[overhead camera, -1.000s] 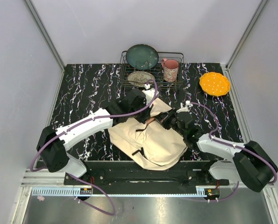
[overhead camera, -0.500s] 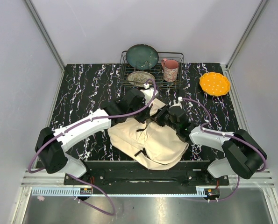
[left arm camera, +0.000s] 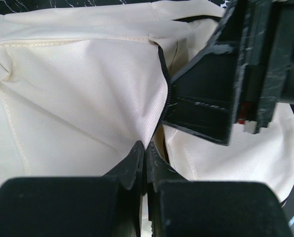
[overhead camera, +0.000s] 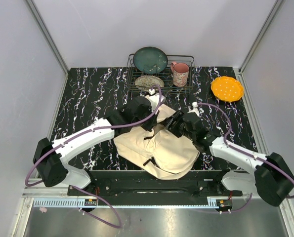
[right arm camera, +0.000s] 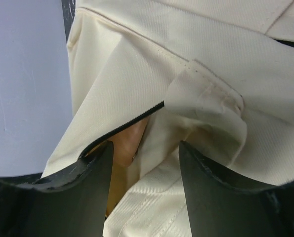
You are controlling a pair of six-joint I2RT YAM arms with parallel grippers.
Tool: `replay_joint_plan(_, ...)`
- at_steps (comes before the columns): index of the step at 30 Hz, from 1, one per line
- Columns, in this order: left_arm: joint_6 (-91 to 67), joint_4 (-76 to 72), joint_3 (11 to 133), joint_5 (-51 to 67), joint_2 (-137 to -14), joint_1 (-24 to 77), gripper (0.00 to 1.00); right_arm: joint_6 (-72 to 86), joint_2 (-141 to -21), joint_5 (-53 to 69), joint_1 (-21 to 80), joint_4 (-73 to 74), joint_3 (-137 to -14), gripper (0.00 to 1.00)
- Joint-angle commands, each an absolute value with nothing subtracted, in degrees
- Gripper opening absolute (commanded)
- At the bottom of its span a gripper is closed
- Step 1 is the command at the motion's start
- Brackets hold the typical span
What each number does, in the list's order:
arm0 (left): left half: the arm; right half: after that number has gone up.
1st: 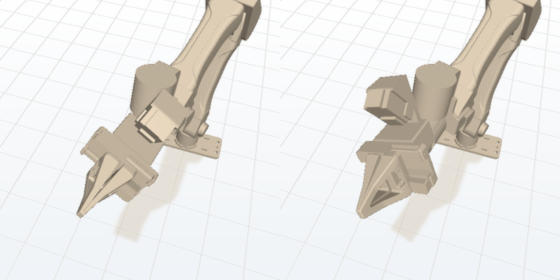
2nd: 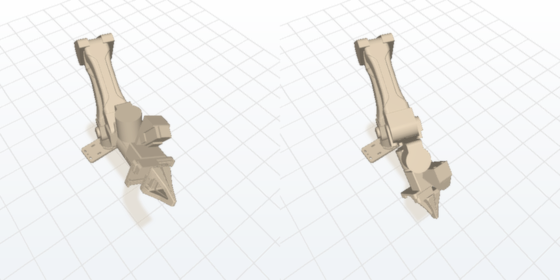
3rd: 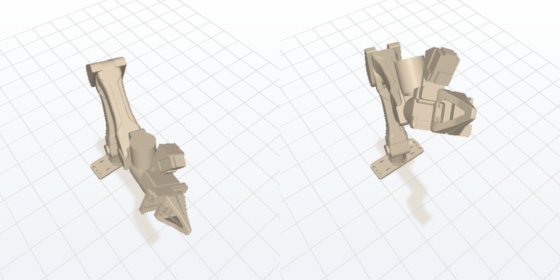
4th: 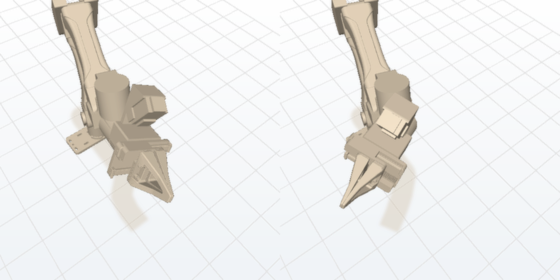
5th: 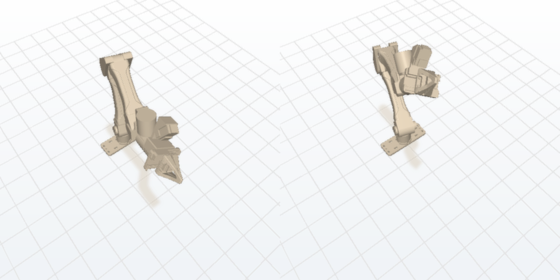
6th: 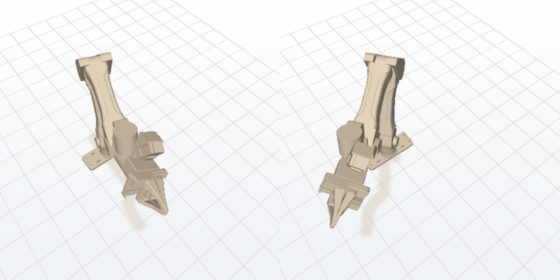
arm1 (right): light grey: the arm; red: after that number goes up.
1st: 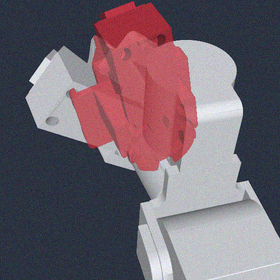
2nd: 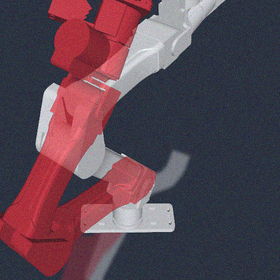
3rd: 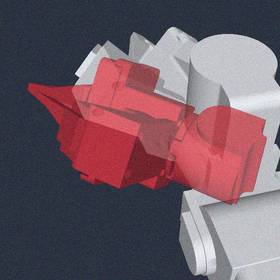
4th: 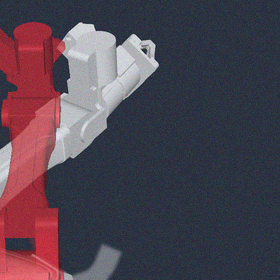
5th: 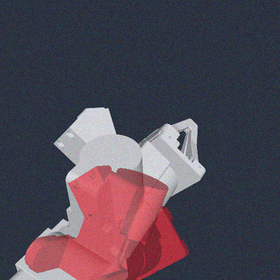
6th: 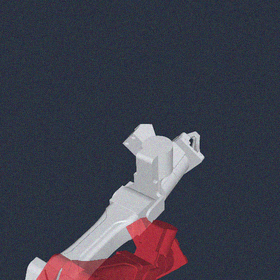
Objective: Pack the student bag
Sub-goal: Place the personal item in the student bag.
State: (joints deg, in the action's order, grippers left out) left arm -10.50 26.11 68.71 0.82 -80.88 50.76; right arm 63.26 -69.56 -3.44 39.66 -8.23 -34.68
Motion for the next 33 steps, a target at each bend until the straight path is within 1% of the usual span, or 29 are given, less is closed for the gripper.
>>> replay_joint_plan(1,-12.3,18.2,69.3,0.2,-76.3,51.4,0.0,60.0,-63.8,-7.9,40.1,-0.4,-35.5,0.62)
replay_joint_plan(4,-12.4,18.5,69.2,-1.3,-76.3,51.4,0.01,60.0,-60.7,-9.3,40.1,5.9,-36.0,0.61)
replay_joint_plan(6,-12.8,18.7,69.0,-1.9,-76.1,51.4,0.06,60.6,-58.6,-10.5,40.0,9.2,-35.8,0.61)
replay_joint_plan(7,-13.1,19.2,69.1,-2.0,-76.0,51.4,0.11,60.7,-55.7,-12.0,40.1,11.4,-35.4,0.61)
replay_joint_plan(8,-13.4,19.6,68.8,-1.8,-75.8,51.4,0.25,60.6,-54.0,-12.7,40.1,12.4,-34.6,0.61)
replay_joint_plan(9,-14.0,19.9,68.6,-1.6,-75.5,51.4,0.31,60.4,-52.3,-13.4,40.1,13.1,-34.3,0.61)
replay_joint_plan(10,-14.6,20.6,68.3,-1.4,-75.2,51.4,0.4,60.0,-49.0,-14.3,40.1,14.6,-34.1,0.61)
replay_joint_plan(11,-15.3,20.6,67.9,-1.3,-73.9,51.5,0.58,59.6,-47.5,-14.7,40.0,15.1,-34.0,0.61)
replay_joint_plan(12,-16.9,20.5,66.7,-1.6,-73.0,51.4,0.64,58.9,-46.2,-15.0,40.1,15.8,-34.1,0.61)
replay_joint_plan(15,-20.1,19.4,63.7,-3.3,-68.6,51.3,0.77,57.8,-42.6,-15.2,40.0,18.1,-34.8,0.64)
replay_joint_plan(18,-24.5,20.4,60.8,-7.9,-64.4,51.4,0.82,54.9,-42.6,-12.3,40.1,18.8,-36.6,0.65)
replay_joint_plan(20,-27.8,23.8,59.2,-12.3,-61.6,51.3,0.82,53.4,-45.0,-8.4,40.1,18.9,-38.8,0.65)
replay_joint_plan(23,-38.2,27.4,52.9,-15.1,-56.7,51.4,0.82,49.9,-49.0,-2.3,40.1,19.2,-42.1,0.64)
replay_joint_plan(24,-44.1,27.9,49.0,-14.8,-55.1,51.4,0.82,47.9,-50.0,-1.0,40.1,19.2,-42.9,0.63)
replay_joint_plan(26,-49.5,27.3,44.5,-12.4,-49.5,51.5,0.81,46.2,-52.1,3.4,40.2,19.7,-45.3,0.62)
replay_joint_plan(27,-53.9,26.6,40.0,-11.7,-47.5,51.4,0.81,44.5,-52.8,4.7,40.2,19.8,-46.1,0.61)
replay_joint_plan(29,-57.1,24.1,36.2,-11.0,-41.9,51.5,0.81,42.7,-55.0,8.8,40.5,19.6,-48.0,0.59)
replay_joint_plan(30,-58.8,23.0,33.3,-11.1,-40.4,51.5,0.81,41.4,-55.7,9.4,40.8,19.6,-48.4,0.59)
replay_joint_plan(33,-62.3,24.1,30.9,-12.3,-36.8,51.5,0.81,38.2,-58.5,10.0,42.4,20.6,-50.1,0.57)
